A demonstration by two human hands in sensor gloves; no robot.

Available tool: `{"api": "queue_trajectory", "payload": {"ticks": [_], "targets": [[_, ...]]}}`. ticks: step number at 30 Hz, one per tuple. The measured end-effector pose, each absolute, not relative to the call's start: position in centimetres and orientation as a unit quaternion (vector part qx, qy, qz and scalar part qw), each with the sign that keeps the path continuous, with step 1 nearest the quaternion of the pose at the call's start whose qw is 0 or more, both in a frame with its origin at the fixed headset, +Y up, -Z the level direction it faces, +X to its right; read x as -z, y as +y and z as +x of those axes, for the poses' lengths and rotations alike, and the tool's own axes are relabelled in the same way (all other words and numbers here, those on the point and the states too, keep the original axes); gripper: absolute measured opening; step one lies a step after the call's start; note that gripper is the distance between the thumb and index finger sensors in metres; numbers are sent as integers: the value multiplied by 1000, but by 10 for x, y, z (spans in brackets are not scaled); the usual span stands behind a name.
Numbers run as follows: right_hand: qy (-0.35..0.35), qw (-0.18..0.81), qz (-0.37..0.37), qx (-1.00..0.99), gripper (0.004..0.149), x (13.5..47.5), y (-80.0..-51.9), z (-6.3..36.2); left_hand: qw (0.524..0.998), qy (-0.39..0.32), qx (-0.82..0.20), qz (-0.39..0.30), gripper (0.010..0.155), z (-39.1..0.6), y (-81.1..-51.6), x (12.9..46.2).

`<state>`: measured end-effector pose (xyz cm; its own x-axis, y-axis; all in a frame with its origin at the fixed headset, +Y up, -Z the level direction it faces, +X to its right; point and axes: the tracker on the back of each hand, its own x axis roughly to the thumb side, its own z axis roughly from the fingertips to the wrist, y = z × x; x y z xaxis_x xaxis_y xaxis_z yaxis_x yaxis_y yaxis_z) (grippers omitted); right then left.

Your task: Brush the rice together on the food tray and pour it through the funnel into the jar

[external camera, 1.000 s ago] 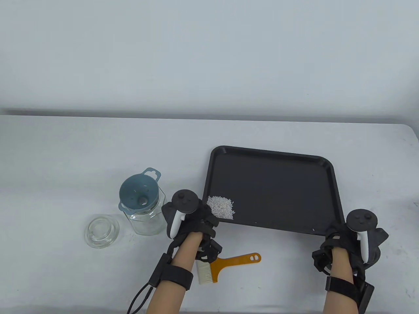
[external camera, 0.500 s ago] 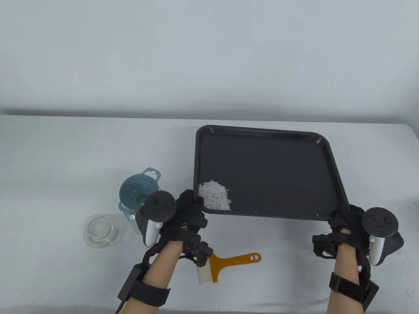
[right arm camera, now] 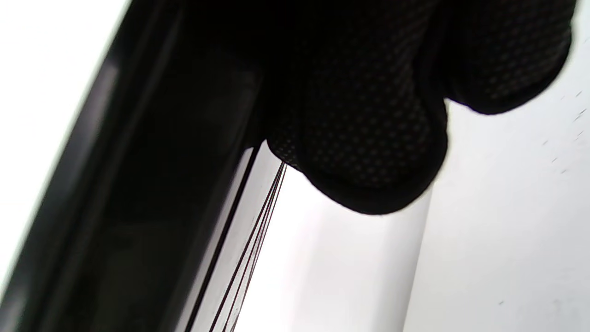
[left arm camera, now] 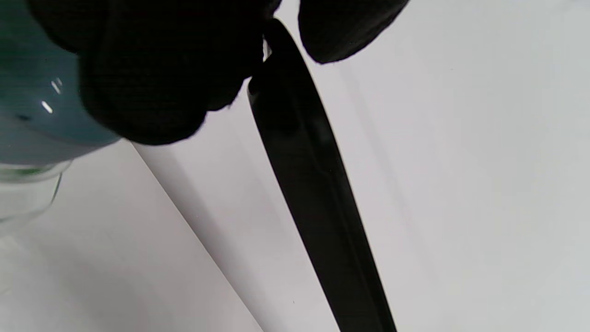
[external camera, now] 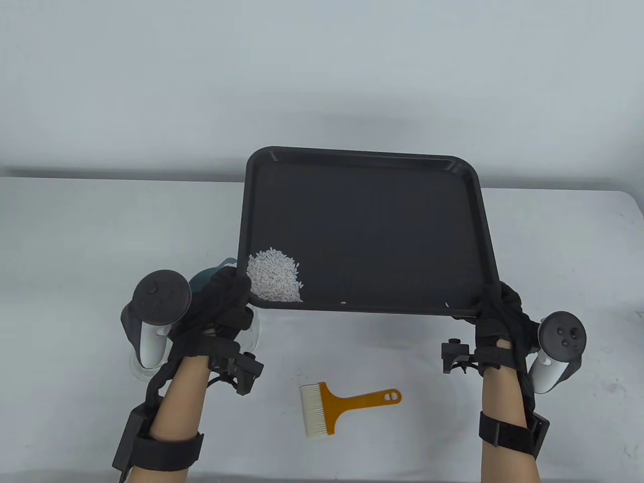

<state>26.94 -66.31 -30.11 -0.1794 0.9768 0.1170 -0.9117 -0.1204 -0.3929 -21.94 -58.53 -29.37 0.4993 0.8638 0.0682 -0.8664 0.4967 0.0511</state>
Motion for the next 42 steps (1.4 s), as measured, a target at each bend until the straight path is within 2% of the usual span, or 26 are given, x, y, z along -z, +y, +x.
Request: {"api": "queue_trajectory", "payload": {"ticks": [7,9,18,22,33,42], "targets": [[-203,635,-55,-744,51,309,-654,246,877,6,-477,67,57,-245,-579,311],[-207,634,-46,-744,51,311,-651,240,897,16,-438,62,55,-251,-578,316],[-244,600,0,-762,51,321,-636,218,914,22,-402,44,51,-273,-588,332],[-265,579,30,-771,51,325,-627,206,915,25,-399,58,50,-284,-595,337],[-318,517,104,-788,51,327,-599,181,912,41,-407,33,49,-305,-622,342],[-359,478,145,-788,51,321,-573,168,904,40,-424,32,48,-310,-632,340]]}}
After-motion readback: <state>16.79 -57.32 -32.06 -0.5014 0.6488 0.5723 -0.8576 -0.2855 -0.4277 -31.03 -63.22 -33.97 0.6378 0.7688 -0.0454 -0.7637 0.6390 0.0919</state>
